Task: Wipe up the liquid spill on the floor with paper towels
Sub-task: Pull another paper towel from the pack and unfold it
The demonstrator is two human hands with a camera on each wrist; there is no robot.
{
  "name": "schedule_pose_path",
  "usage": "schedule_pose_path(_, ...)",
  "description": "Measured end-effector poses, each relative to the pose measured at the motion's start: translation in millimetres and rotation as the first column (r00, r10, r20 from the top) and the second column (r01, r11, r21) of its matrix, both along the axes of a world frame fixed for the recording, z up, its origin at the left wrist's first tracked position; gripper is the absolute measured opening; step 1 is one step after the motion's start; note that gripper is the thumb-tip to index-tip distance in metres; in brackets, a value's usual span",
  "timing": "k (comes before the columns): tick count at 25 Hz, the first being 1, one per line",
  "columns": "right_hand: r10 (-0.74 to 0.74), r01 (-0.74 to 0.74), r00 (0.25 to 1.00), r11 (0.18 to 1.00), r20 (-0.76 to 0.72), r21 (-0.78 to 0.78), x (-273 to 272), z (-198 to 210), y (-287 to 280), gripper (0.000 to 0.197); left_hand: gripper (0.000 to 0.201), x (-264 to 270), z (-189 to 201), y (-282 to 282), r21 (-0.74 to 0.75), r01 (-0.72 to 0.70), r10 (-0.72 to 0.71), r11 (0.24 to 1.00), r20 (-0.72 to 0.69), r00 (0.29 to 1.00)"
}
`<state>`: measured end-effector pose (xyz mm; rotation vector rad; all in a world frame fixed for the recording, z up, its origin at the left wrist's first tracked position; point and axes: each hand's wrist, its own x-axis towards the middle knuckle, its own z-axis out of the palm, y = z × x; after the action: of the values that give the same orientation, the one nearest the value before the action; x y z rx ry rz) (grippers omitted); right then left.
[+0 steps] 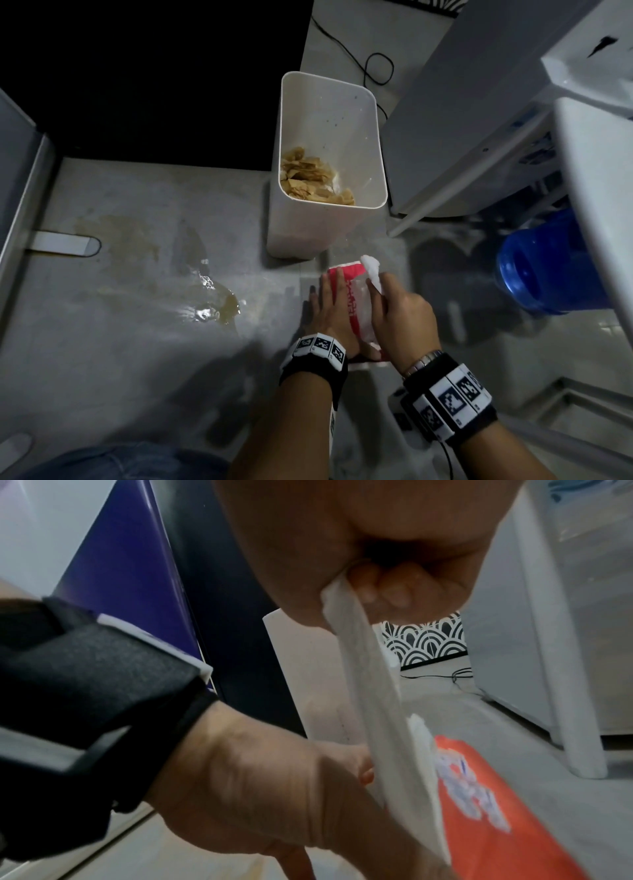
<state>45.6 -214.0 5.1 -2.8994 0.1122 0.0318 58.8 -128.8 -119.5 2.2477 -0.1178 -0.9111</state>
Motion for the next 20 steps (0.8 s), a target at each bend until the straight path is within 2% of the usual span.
schedule_pose_path(5, 0.031, -0.033, 0.995, 0.999, 0.096, 0.017, 1, 3, 5, 0.016, 0.151, -2, -9, 6, 0.056, 0.005, -0.012, 0.998, 0.128, 0.992)
schedule_pose_path(9, 0.020, -0.021, 0.994, 1.000, 0.103, 0.014, 1, 20, 8, 0.021, 0.153, -5, -8, 14, 0.091, -0.113, 0.105, 0.989, 0.086, 0.991)
schedule_pose_path(10, 0.022, -0.026, 0.992, 0.999, 0.120, 0.028, 2, 25, 8, 0.021, 0.147, -5, -5, 15, 0.130, -0.095, 0.088, 0.987, 0.063, 0.994)
schedule_pose_path(12, 0.009, -0.020, 0.988, 0.997, 0.152, 0.073, 4, 39, 9, 0.021, 0.120, -7, 1, 15, 0.259, 0.052, -0.063, 0.965, 0.034, 0.997)
schedule_pose_path(13, 0.010, -0.025, 0.986, 0.996, 0.168, 0.085, 6, 47, 9, 0.023, 0.113, -7, -1, 14, 0.314, 0.121, -0.138, 0.942, 0.030, 0.990)
schedule_pose_path(15, 0.027, -0.053, 0.981, 0.990, 0.194, 0.129, 14, 64, 6, 0.030, 0.130, -8, -4, 14, 0.364, 0.152, -0.175, 0.919, 0.031, 0.984)
schedule_pose_path(16, 0.033, -0.070, 0.983, 0.978, 0.183, 0.196, 18, 72, 3, 0.031, 0.140, -9, -7, 16, 0.318, 0.094, -0.105, 0.943, 0.019, 0.994)
schedule_pose_path(18, 0.037, -0.091, 0.989, 0.916, 0.143, 0.390, 23, 90, -3, 0.027, 0.139, -2, -1, 31, 0.182, -0.017, 0.021, 0.983, -0.021, 1.000)
schedule_pose_path(19, 0.025, -0.089, 0.990, 0.872, 0.137, 0.481, 26, 100, -4, 0.025, 0.129, 7, 0, 42, 0.125, -0.061, 0.068, 0.990, -0.055, 0.996)
schedule_pose_path(20, 0.003, -0.079, 0.991, 0.827, 0.137, 0.557, 27, 109, -4, 0.024, 0.109, 18, 12, 57, 0.054, -0.103, 0.108, 0.993, -0.109, 0.988)
